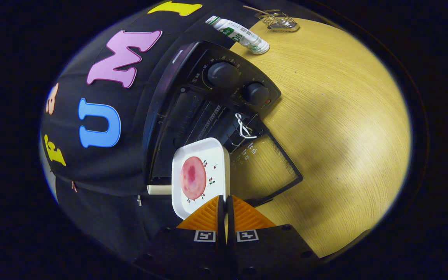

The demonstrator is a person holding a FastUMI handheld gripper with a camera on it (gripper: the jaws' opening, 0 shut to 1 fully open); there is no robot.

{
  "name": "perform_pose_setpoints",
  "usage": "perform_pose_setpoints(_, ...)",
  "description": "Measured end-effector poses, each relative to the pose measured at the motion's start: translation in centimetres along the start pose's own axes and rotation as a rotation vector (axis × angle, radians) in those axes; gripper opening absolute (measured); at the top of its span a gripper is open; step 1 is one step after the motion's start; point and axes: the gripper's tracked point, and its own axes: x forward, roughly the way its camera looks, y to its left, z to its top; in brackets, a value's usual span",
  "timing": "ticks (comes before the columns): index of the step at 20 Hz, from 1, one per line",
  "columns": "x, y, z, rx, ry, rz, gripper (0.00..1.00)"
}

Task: Open the toaster oven, put the food inside, and close the toaster oven door.

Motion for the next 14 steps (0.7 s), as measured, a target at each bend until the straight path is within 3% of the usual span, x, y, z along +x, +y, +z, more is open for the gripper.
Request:
perform_pose_setpoints(8,6.2,3.1,4.6,0.206,-0.149,0.097,0.05)
perform_pose_setpoints(14,8.7,3.4,6.1,0.276,-0.257,0.051,0.05)
